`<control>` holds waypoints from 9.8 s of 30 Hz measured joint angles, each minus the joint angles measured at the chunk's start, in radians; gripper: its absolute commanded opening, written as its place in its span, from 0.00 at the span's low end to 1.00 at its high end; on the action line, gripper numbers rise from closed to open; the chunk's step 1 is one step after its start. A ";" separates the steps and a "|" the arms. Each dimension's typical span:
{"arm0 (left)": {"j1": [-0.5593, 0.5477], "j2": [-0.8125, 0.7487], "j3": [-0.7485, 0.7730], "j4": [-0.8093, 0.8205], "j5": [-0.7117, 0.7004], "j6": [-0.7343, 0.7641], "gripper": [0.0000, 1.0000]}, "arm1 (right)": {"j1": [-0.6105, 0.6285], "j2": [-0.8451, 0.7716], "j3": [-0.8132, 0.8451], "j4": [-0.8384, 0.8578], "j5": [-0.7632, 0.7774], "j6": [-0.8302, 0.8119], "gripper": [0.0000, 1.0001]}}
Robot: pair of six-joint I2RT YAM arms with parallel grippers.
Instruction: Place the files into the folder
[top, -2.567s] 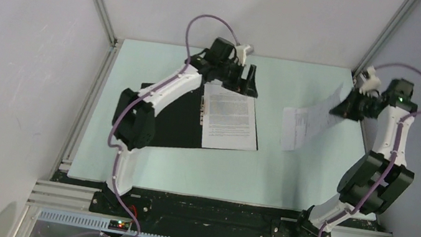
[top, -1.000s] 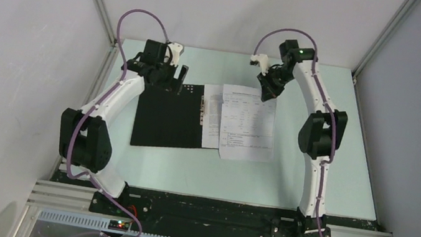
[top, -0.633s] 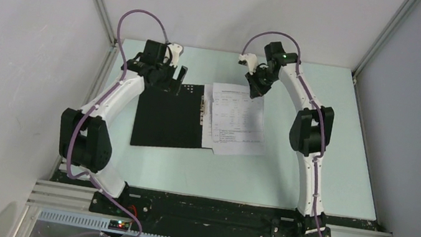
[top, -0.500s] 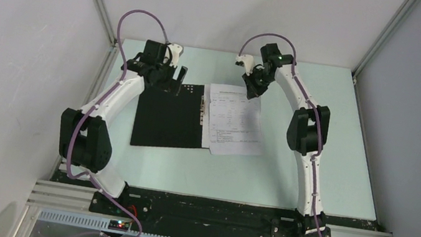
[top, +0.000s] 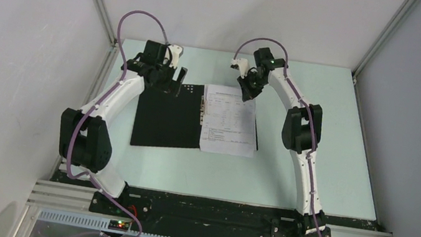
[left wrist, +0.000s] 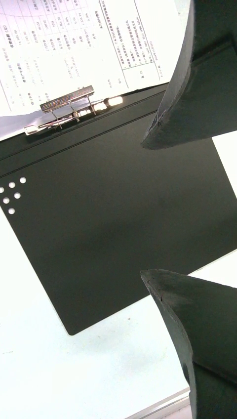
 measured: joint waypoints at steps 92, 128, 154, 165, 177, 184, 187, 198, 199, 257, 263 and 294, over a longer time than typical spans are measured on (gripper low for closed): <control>-0.013 0.000 0.000 -0.019 0.027 -0.002 0.95 | 0.047 0.016 -0.007 0.182 0.150 0.170 0.00; -0.047 0.000 0.000 -0.021 0.024 0.000 0.96 | 0.043 0.046 0.013 0.246 0.168 0.218 0.14; -0.049 0.000 0.001 -0.022 -0.006 0.000 0.99 | 0.047 0.046 0.076 0.265 0.258 0.237 0.99; 0.006 0.000 0.035 -0.023 -0.019 -0.052 0.93 | 0.018 -0.294 -0.220 0.331 0.127 0.239 0.80; 0.013 0.340 0.320 0.048 0.317 -0.321 0.74 | 0.062 -0.386 -0.336 0.272 -0.151 0.430 0.00; 0.013 0.598 0.406 0.105 0.483 -0.458 0.66 | 0.053 -0.221 -0.407 0.181 -0.251 0.507 0.00; 0.013 0.617 0.403 0.125 0.518 -0.485 0.67 | 0.049 -0.210 -0.419 0.171 -0.268 0.522 0.00; 0.013 0.653 0.388 0.190 0.554 -0.521 0.69 | 0.035 -0.185 -0.492 0.198 -0.269 0.608 0.00; 0.013 0.655 0.387 0.190 0.554 -0.523 0.70 | 0.035 -0.180 -0.492 0.200 -0.269 0.612 0.00; 0.009 0.248 0.021 0.348 0.570 -0.694 0.66 | 0.035 -0.219 -0.457 0.190 -0.304 0.727 0.30; 0.017 0.115 -0.130 0.354 0.412 -0.735 0.59 | 0.061 -0.245 -0.373 0.201 -0.346 0.843 0.37; -0.072 0.486 0.097 0.200 0.219 -0.736 0.31 | 0.143 -0.098 -0.282 0.341 -0.441 1.108 0.31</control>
